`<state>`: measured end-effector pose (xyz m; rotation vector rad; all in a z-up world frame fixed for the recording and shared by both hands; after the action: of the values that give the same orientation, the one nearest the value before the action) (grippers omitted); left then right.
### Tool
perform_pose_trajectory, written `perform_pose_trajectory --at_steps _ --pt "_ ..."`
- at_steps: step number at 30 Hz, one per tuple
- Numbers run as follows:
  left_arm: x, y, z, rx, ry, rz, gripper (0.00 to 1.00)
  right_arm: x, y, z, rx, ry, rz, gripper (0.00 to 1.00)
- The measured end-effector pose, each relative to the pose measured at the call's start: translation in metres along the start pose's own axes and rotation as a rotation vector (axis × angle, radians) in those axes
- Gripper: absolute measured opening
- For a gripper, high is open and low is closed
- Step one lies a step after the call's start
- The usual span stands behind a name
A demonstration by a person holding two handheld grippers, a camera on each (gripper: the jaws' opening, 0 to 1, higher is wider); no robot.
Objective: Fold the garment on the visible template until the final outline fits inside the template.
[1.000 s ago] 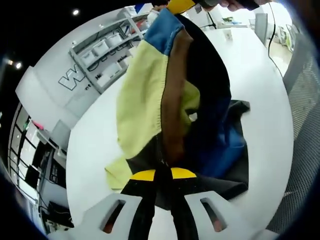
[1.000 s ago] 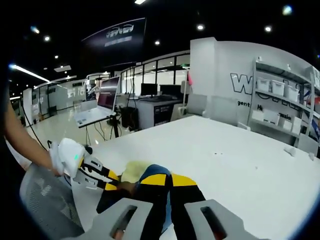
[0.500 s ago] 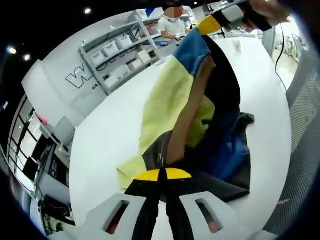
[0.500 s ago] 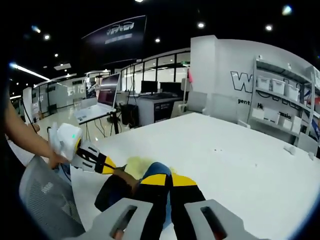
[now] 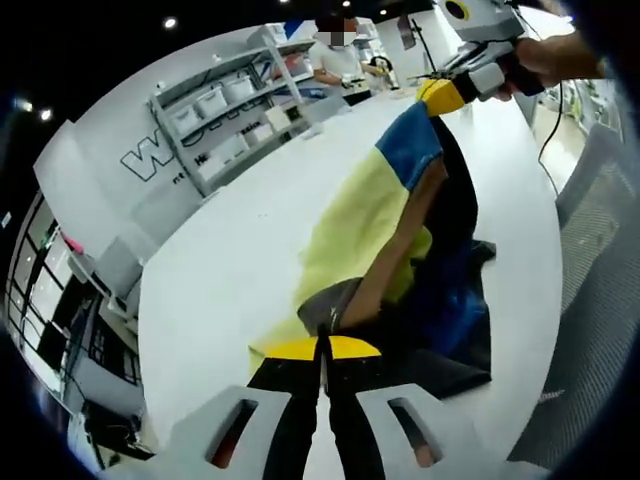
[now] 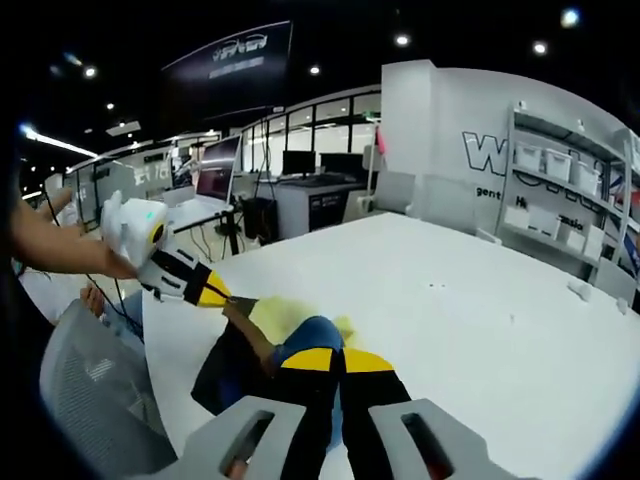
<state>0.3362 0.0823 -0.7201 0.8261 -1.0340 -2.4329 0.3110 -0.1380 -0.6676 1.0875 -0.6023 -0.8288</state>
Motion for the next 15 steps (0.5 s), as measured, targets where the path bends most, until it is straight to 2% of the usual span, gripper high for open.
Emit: perform_pose_trajectory --at_steps 4,12,14,15 --pt "-0.004 0.005 0.006 0.015 -0.03 0.023 0.03 0.001 -0.003 0.003 -0.017 -0.004 0.006 0.0" --pt "-0.015 0.02 0.017 0.035 -0.034 0.041 0.03 0.002 -0.001 0.013 -0.015 -0.008 0.002 0.0" --pt "-0.012 0.023 0.021 0.027 -0.078 0.081 0.03 0.001 0.003 0.016 -0.003 -0.002 -0.013 0.0" --pt "-0.011 0.028 0.025 0.049 -0.095 0.106 0.03 -0.001 0.01 0.02 0.016 0.006 -0.03 0.0"
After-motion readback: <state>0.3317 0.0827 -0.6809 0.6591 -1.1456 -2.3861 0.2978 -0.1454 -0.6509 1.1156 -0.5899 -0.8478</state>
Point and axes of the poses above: the point that each gripper's makers call its tool centre point, and the gripper's own axes: z roughly backward along the fingers, x roughly to its right, y roughly out of its top, the point moved 4 cm from there along z, roughly backward along the fingers, and after that the axes turned 3 degrees about x, right-handed, at the moved point
